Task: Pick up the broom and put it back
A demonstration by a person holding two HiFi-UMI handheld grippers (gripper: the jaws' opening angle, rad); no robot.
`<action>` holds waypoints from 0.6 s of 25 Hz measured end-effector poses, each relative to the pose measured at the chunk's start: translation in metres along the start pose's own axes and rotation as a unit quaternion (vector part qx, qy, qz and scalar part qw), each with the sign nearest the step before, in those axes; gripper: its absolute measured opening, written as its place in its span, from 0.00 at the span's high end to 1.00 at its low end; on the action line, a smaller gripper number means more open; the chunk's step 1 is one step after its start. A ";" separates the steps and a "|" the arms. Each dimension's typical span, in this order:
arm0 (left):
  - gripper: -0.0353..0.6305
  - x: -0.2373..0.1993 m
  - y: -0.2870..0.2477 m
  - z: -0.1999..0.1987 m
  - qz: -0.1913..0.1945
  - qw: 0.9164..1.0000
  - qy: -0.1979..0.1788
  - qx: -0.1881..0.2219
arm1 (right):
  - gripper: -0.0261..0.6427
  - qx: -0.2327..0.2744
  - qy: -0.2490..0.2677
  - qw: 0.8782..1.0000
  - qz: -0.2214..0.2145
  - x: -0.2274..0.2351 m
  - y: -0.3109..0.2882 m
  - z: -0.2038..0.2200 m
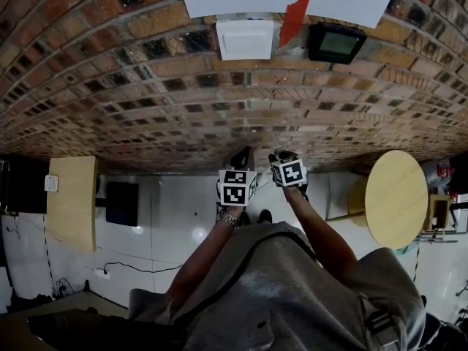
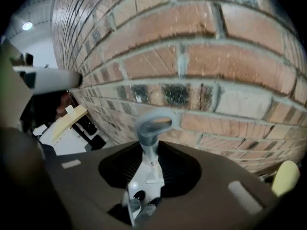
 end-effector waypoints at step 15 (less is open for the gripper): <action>0.99 -0.004 0.044 0.043 -0.072 0.996 0.010 -0.050 | 0.81 -0.023 0.003 0.999 0.043 0.037 -0.094 0.049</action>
Point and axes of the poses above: the fingertips, and each gripper's own axes: y backward along the fingers, x to its right, z out of its underside, the point moved 8 cm from there along y, backward along the fingers, and after that the axes turned 9 degrees about x, right-handed, at the moved point
